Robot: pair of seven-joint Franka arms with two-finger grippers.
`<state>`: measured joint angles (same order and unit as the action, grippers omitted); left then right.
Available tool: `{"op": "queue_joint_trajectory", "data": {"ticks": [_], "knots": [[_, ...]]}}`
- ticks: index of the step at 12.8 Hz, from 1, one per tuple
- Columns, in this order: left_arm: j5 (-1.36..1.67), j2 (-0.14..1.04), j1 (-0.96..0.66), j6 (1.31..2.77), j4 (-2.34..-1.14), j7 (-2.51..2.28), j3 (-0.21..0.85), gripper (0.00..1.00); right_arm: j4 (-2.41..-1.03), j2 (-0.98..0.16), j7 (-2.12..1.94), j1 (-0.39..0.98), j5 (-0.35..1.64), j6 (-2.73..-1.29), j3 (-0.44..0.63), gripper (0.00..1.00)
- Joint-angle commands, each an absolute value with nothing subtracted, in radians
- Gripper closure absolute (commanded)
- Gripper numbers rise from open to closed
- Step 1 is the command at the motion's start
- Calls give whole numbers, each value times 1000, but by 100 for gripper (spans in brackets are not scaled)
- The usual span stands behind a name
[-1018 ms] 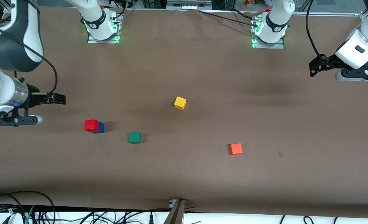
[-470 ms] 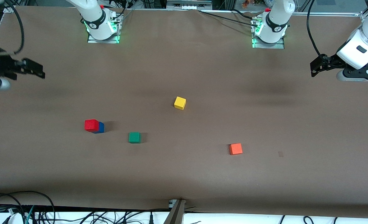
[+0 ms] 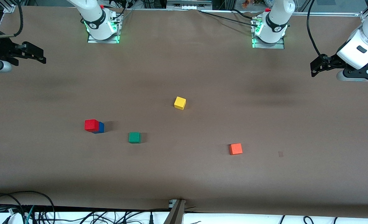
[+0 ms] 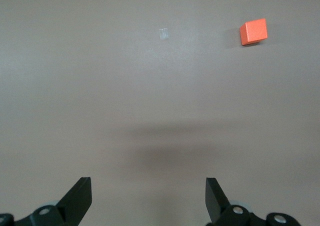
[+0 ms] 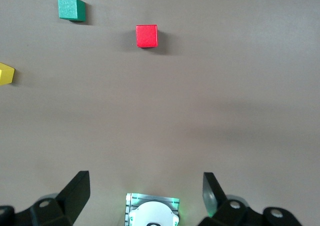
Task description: Pass red block to right arm, stack on blue
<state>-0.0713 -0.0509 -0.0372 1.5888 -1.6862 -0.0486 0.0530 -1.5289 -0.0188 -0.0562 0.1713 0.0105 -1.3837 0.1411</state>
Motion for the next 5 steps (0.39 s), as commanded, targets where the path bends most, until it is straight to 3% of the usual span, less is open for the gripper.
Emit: {"op": "queue_joint_trajectory", "data": {"ticks": [1, 5], "knots": [[-66, -52, -34, 1572, -1674, -41, 51, 0, -1508, -32, -71, 149, -5, -1373, 123, 0], [-66, -52, -34, 1572, -1674, -41, 51, 0, -1502, -34, -69, 150, -3, -1376, 121, 0]]}}
